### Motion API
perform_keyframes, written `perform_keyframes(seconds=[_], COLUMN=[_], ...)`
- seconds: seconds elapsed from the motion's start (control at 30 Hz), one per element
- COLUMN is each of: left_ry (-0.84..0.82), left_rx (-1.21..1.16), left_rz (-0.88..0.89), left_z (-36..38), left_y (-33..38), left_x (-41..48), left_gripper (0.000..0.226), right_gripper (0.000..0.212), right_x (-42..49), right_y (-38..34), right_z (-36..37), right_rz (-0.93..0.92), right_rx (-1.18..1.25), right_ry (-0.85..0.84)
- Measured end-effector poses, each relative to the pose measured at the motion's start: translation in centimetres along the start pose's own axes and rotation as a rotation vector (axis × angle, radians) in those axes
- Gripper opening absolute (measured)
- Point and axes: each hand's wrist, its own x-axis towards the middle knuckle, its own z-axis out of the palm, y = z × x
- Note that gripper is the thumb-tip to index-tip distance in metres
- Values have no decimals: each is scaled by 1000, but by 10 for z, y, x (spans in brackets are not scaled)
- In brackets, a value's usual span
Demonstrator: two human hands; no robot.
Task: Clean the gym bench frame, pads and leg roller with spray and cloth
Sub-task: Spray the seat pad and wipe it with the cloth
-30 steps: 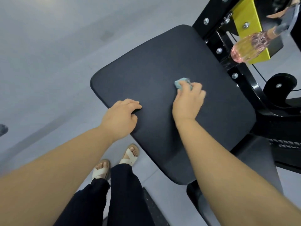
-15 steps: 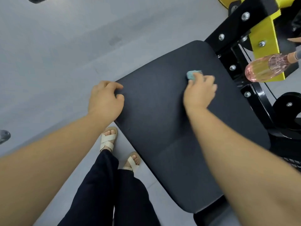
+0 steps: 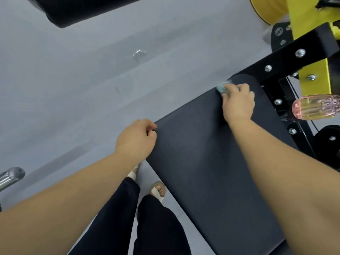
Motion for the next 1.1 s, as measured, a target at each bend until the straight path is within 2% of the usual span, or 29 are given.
perform_keyframes(seconds=[0.03, 0.07, 0.1, 0.17, 0.23, 0.27, 0.3, 0.33, 0.4, 0.47, 0.5, 0.57, 0.7, 0.77, 0.83, 0.9, 0.97, 1.03, 1.1], left_ry=[-9, -12, -9, 19, 46, 55, 67, 76, 85, 90, 93, 94, -23, -109, -142, -132, -114, -113, -121], left_rx=[-18, -39, -58, -107, -157, -180, -195, -198, -193, -207, -222, -274, -292, -145, -7, 28, 22, 43, 69], left_rz=[-5, -10, -16, -21, -14, -6, 12, 32, 50, 67, 81, 112, 169, 167, 147, 108, 64, 16, -15], left_z=[0, -1, -1, 2, 5, 6, 8, 9, 12, 16, 18, 23, 34, 39, 41, 40, 35, 31, 30], left_y=[1, 3, 6, 11, 19, 23, 26, 30, 37, 47, 52, 62, 73, 72, 69, 66, 65, 67, 75], left_x=[3, 6, 8, 12, 16, 18, 20, 22, 24, 26, 27, 28, 36, 42, 48, 55, 63, 71, 79], left_gripper=[30, 30, 29, 28, 29, 29, 30, 31, 32, 33, 34, 37, 47, 59, 65, 56, 39, 26, 27], right_gripper=[32, 31, 29, 28, 32, 31, 29, 27, 27, 32, 36, 44, 46, 46, 42, 38, 43, 48, 54], right_x=[-4, -14, -29, -66, -95, -95, -86, -74, -48, -38, -41, -54, -71, -63, -51, -36, -24, -18, -20], right_y=[-7, -20, -35, -67, -79, -75, -67, -57, -37, -33, -39, -54, -60, -46, -24, 4, 35, 56, 65], right_z=[1, 4, 11, 21, 27, 25, 21, 18, 7, 1, -2, -9, -30, -33, -26, -15, -5, 2, 10], right_rz=[91, 101, 28, -269, -628, -743, -768, -683, -299, -30, -20, -131, -172, -91, -85, -137, -145, -164, -216], right_rx=[27, 39, 49, 142, 161, 130, 104, 101, 158, 170, 137, 198, 775, 905, 729, 392, 163, 66, 23], right_ry=[-2, 5, 46, 87, 10, -25, -18, 11, 54, -52, -85, -178, -603, -591, -344, -146, -148, -169, -127])
